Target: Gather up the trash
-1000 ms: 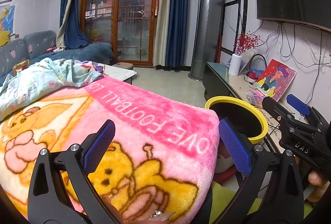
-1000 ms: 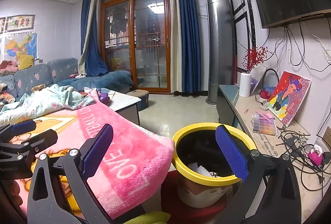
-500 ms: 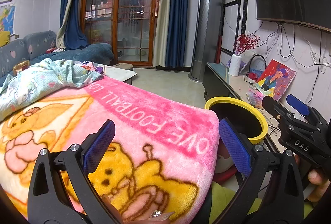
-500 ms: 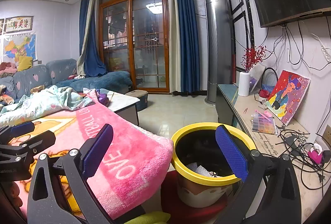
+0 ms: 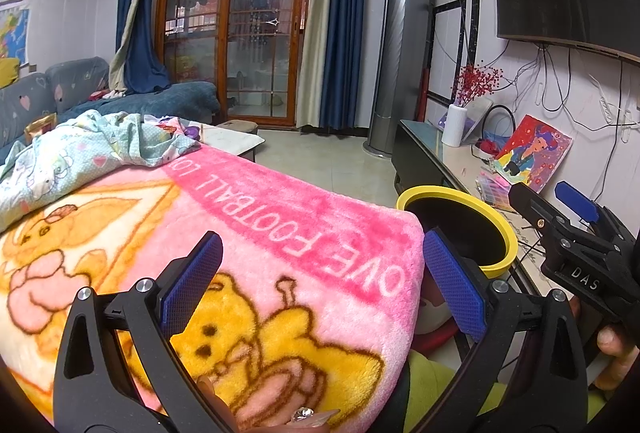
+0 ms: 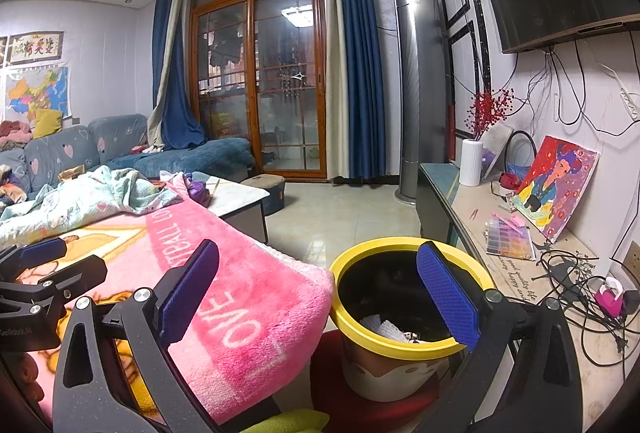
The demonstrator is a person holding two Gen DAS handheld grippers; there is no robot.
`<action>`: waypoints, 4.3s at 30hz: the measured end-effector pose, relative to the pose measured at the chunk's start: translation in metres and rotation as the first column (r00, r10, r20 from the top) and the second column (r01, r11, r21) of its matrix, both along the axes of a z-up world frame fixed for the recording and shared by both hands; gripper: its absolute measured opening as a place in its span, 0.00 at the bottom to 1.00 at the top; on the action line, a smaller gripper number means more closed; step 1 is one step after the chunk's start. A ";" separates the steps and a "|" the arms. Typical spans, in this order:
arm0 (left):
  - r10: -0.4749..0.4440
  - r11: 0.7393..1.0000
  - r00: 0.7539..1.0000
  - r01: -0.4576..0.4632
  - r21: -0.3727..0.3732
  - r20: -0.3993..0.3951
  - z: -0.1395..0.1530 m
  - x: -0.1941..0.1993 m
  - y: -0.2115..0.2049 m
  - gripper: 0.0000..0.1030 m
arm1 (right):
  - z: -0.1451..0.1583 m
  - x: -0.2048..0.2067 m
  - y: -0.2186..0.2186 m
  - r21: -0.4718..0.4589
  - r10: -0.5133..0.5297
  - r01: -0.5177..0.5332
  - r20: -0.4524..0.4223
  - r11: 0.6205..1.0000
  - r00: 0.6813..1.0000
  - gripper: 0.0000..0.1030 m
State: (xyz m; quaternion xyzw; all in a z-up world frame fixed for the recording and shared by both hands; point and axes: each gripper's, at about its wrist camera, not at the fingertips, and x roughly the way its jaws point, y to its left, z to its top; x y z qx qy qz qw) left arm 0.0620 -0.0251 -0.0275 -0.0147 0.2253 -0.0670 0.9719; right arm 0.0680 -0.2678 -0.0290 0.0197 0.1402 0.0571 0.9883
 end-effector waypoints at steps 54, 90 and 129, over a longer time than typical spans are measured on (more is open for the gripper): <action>0.821 0.415 0.311 -0.901 0.125 -0.480 -0.104 -0.156 0.413 0.91 | -0.097 -0.028 0.489 -0.123 0.571 -0.780 -0.613 0.614 0.546 0.95; 0.821 0.415 0.312 -0.901 0.124 -0.479 -0.104 -0.155 0.416 0.91 | -0.098 -0.027 0.488 -0.121 0.572 -0.780 -0.613 0.614 0.545 0.95; 0.821 0.415 0.312 -0.901 0.124 -0.479 -0.104 -0.156 0.415 0.91 | -0.097 -0.027 0.488 -0.121 0.572 -0.780 -0.612 0.614 0.545 0.95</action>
